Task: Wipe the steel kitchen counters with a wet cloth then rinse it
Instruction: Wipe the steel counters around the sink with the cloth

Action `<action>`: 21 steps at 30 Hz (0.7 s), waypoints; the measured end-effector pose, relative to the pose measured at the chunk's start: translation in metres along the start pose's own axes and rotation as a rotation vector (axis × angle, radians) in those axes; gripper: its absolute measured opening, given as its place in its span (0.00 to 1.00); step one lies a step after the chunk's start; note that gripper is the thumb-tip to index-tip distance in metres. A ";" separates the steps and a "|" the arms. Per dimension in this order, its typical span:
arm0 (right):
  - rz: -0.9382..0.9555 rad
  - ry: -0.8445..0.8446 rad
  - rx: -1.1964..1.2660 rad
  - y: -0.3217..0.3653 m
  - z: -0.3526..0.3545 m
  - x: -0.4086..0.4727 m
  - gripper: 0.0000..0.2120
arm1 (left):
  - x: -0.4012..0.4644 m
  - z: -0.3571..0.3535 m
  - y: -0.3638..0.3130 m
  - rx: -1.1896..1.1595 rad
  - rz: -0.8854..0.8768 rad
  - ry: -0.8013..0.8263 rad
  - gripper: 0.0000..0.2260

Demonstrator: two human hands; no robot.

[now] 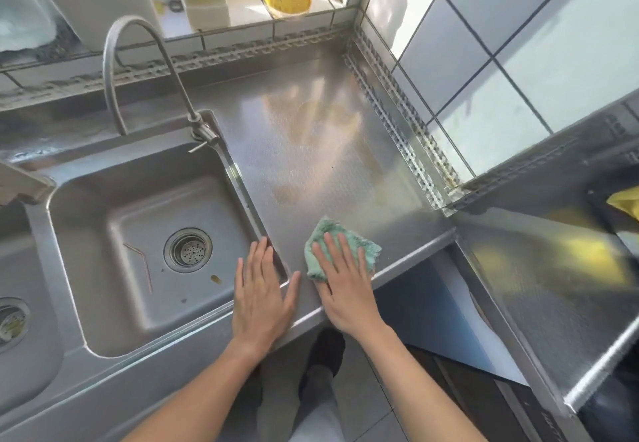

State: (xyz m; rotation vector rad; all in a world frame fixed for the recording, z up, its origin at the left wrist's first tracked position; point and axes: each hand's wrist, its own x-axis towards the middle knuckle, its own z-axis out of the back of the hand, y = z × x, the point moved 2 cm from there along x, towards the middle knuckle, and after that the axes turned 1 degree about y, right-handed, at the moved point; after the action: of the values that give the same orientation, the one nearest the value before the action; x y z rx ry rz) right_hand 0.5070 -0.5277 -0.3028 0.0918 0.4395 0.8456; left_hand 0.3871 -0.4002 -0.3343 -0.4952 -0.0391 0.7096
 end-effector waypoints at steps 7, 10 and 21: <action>0.125 0.096 -0.049 -0.106 0.030 -0.016 0.30 | 0.000 0.001 0.000 0.028 0.033 -0.008 0.36; 0.011 0.059 0.000 -0.124 0.046 0.015 0.29 | 0.000 0.002 -0.001 0.034 0.040 -0.001 0.38; 0.403 0.067 -0.050 -0.070 0.018 0.013 0.33 | 0.032 0.001 -0.034 -0.210 0.405 -0.200 0.29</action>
State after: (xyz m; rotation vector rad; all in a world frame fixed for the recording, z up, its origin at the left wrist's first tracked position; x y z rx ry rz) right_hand 0.5709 -0.5630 -0.3086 0.1079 0.4699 1.2587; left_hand 0.4325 -0.4016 -0.3226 -0.6401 -0.2069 1.1582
